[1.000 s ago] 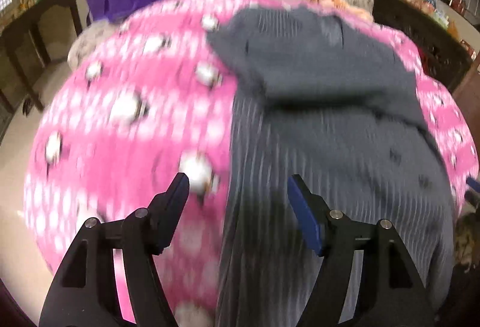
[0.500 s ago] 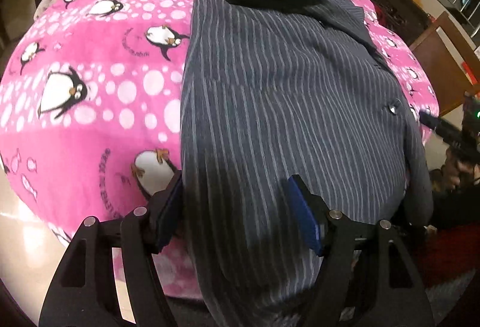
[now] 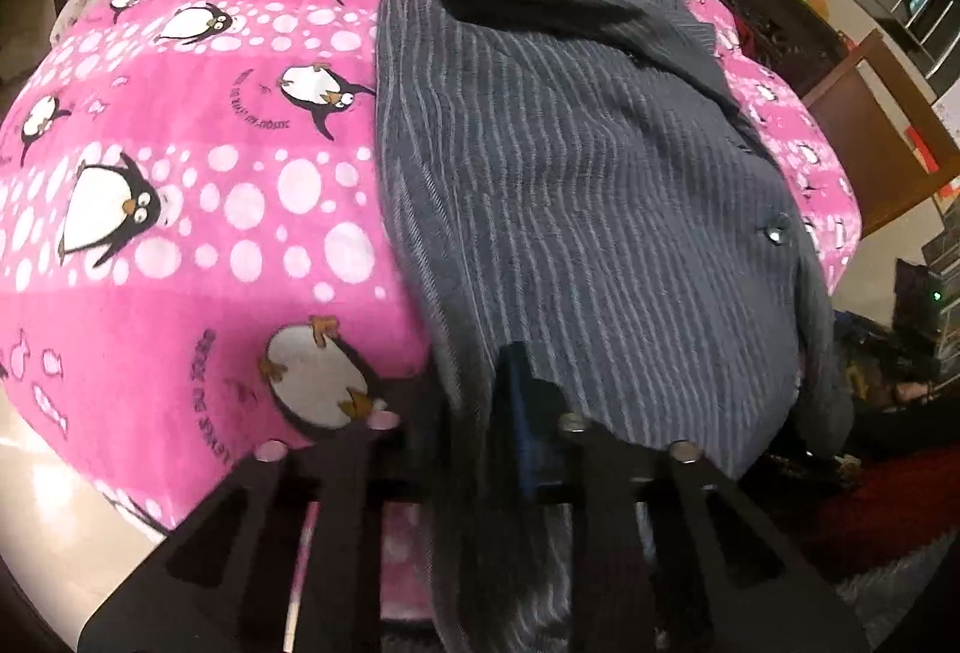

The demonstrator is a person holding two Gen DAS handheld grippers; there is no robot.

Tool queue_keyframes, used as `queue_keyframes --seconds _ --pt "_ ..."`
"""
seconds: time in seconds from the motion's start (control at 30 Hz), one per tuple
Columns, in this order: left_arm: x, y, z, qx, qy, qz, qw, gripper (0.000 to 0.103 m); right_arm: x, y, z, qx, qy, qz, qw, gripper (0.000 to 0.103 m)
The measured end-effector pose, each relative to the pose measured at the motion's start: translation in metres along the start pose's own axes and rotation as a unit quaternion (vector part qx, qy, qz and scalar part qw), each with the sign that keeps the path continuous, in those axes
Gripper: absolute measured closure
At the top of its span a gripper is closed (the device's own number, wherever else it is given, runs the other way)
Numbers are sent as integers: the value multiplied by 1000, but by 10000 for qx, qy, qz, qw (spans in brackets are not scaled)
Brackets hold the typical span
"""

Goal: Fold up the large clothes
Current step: 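Grasp the jacket hem with the left gripper while the right gripper grasps it too, then lift the held hem with both grippers, fold it over the collar, then open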

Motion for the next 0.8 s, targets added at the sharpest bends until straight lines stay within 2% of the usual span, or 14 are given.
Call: queue_keyframes --seconds 0.03,0.1,0.13,0.23,0.33,0.4,0.47,0.53,0.57,0.6,0.63,0.67,0.8 --pt "2 2 2 13 -42 45 10000 91 -2 1 -2 77 29 -153 9998 54" --pt "8 6 7 40 -121 160 9998 91 -6 5 -9 275 169 -374 9988 67" --pt "10 6 8 39 -144 173 9997 91 -6 8 -12 400 200 -377 9983 76" --pt "3 -3 8 -75 -69 80 9999 90 1 6 -11 436 143 -367 9983 77" --pt "3 -7 8 -149 -56 176 9997 85 1 -7 -3 85 128 -491 9987 77" --pt "7 -6 9 -252 -200 206 9993 80 2 -8 0 17 61 -582 9983 77" --pt "13 -6 13 -382 -423 263 9980 68 -3 -6 1 -75 171 -757 9970 76" --pt "22 -7 16 -420 -677 149 9967 66 -8 -11 1 -315 305 -862 9953 76" --pt "25 -8 16 -372 -745 60 9965 67 -8 -12 -1 -307 353 -824 9955 76" --pt "27 -8 17 -303 -756 -50 9967 71 -10 -9 -4 -202 408 -760 9961 76" --pt "28 -9 17 -264 -775 -131 9966 86 -12 -7 -6 -119 481 -751 9959 77" --pt "29 -9 17 -210 -793 -194 9964 94 -16 -5 -8 -65 574 -768 9954 80" --pt "25 2 15 42 -623 65 9980 97 -21 -2 -11 51 740 -890 9933 84"
Point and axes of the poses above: each gripper's, at about its wrist camera, not at the fingertips, and y roughly against the way its jaws point, x to its right, z to its underside, the point moved 1 cm from there along -y, roughly the way its jaws point, and after that the axes turned 13 degrees about y, right-handed, at the moved point
